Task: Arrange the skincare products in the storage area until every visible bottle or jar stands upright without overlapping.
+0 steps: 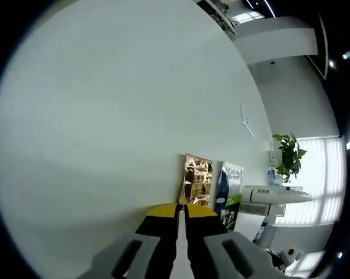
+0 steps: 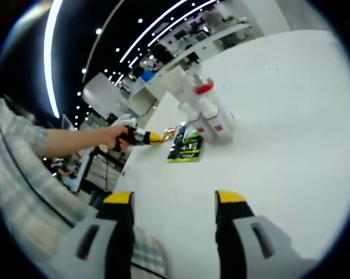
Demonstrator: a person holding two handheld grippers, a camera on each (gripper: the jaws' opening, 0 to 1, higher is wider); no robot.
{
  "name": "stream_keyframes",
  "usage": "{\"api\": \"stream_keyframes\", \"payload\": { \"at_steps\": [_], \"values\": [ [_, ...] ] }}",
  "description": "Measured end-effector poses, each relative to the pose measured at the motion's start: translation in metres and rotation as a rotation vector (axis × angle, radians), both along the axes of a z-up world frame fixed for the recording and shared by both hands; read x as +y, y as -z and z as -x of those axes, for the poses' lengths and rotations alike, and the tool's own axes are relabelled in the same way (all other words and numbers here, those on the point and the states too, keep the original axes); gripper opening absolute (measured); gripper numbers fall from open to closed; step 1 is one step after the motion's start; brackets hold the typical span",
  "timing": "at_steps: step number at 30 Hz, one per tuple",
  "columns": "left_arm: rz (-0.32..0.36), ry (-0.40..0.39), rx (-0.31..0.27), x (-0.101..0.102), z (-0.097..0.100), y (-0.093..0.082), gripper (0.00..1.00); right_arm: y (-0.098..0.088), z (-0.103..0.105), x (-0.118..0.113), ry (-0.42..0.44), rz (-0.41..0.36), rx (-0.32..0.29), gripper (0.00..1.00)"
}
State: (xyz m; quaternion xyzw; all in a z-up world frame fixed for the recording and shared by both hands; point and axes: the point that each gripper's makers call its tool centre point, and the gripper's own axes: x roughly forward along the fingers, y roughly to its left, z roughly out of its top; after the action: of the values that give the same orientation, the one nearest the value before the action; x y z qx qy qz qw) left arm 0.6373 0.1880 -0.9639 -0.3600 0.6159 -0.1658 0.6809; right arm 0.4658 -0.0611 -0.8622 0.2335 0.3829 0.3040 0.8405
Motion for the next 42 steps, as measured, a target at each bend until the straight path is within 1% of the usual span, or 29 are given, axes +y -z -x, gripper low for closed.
{"api": "stream_keyframes", "payload": {
  "at_steps": [4,7,8,10,13,14,16,17,19,20,21,22,23,24,25,26,27,29,30,31,33,34,36,38,39,40,41,42],
  "values": [
    [-0.017,-0.007,-0.006,0.005,-0.004,-0.003,0.11,-0.001,0.001,0.001,-0.001,-0.002,-0.005,0.54],
    [-0.027,-0.018,-0.006,0.010,-0.005,-0.006,0.18,-0.002,0.001,0.000,0.002,-0.006,-0.010,0.54],
    [-0.032,-0.019,-0.010,0.011,-0.004,-0.008,0.22,-0.002,0.001,0.000,0.003,-0.008,-0.012,0.54],
    [-0.050,-0.017,-0.046,0.017,-0.004,-0.016,0.26,-0.003,0.002,0.001,0.001,-0.013,-0.014,0.54],
    [-0.060,-0.015,-0.076,0.029,0.000,-0.026,0.27,-0.003,0.004,0.005,-0.010,-0.018,-0.019,0.54],
    [-0.071,-0.011,-0.090,0.035,-0.001,-0.027,0.29,-0.003,0.005,0.006,-0.015,-0.021,-0.022,0.54],
    [-0.106,-0.007,-0.113,0.046,0.004,-0.033,0.32,-0.004,0.006,0.009,-0.025,-0.026,-0.026,0.54],
    [-0.127,0.012,-0.136,0.052,0.008,-0.036,0.35,-0.005,0.006,0.010,-0.028,-0.027,-0.030,0.54],
    [-0.165,0.063,-0.189,0.060,0.014,-0.042,0.41,-0.007,0.006,0.012,-0.034,-0.033,-0.039,0.54],
    [-0.181,0.084,-0.179,0.063,0.021,-0.043,0.44,-0.008,0.006,0.013,-0.037,-0.036,-0.042,0.54],
    [-0.201,0.116,-0.192,0.066,0.025,-0.044,0.46,-0.008,0.006,0.013,-0.038,-0.037,-0.043,0.54],
    [-0.235,0.160,-0.226,0.073,0.028,-0.044,0.49,-0.009,0.006,0.014,-0.041,-0.040,-0.048,0.54],
    [-0.273,0.195,-0.228,0.080,0.036,-0.047,0.51,-0.010,0.006,0.014,-0.043,-0.042,-0.050,0.54],
    [-0.296,0.226,-0.247,0.084,0.040,-0.049,0.53,-0.010,0.006,0.016,-0.047,-0.044,-0.053,0.54],
    [-0.321,0.265,-0.280,0.088,0.040,-0.050,0.56,-0.011,0.006,0.017,-0.050,-0.045,-0.057,0.55],
    [-0.343,0.292,-0.299,0.093,0.041,-0.049,0.58,-0.012,0.007,0.018,-0.052,-0.046,-0.059,0.55],
    [-0.381,0.339,-0.307,0.100,0.046,-0.049,0.59,-0.012,0.007,0.019,-0.057,-0.048,-0.061,0.55],
    [-0.424,0.409,-0.317,0.106,0.053,-0.049,0.62,-0.013,0.008,0.021,-0.062,-0.050,-0.068,0.55],
    [-0.454,0.468,-0.318,0.110,0.059,-0.047,0.63,-0.014,0.008,0.021,-0.064,-0.052,-0.069,0.55],
    [-0.466,0.486,-0.314,0.112,0.061,-0.046,0.65,-0.014,0.008,0.022,-0.065,-0.053,-0.069,0.55],
    [-0.539,0.584,-0.280,0.124,0.075,-0.040,0.66,-0.014,0.009,0.022,-0.067,-0.053,-0.070,0.55],
    [-0.558,0.634,-0.266,0.127,0.081,-0.036,0.67,-0.014,0.009,0.023,-0.067,-0.054,-0.071,0.55],
    [-0.586,0.713,-0.265,0.133,0.086,-0.028,0.68,-0.014,0.010,0.023,-0.068,-0.056,-0.071,0.55],
    [-0.644,0.831,-0.235,0.145,0.100,-0.021,0.70,-0.015,0.011,0.023,-0.069,-0.057,-0.072,0.55],
    [-0.678,0.914,-0.214,0.155,0.108,-0.018,0.69,-0.016,0.011,0.024,-0.070,-0.058,-0.073,0.55],
    [-0.702,0.956,-0.184,0.163,0.114,-0.017,0.65,-0.016,0.012,0.024,-0.069,-0.058,-0.073,0.55],
    [-0.726,0.975,-0.156,0.170,0.118,-0.015,0.62,-0.016,0.012,0.023,-0.068,-0.058,-0.072,0.55],
    [-0.743,0.999,-0.145,0.176,0.123,-0.013,0.61,-0.015,0.013,0.023,-0.068,-0.057,-0.072,0.55]
  ]
}}
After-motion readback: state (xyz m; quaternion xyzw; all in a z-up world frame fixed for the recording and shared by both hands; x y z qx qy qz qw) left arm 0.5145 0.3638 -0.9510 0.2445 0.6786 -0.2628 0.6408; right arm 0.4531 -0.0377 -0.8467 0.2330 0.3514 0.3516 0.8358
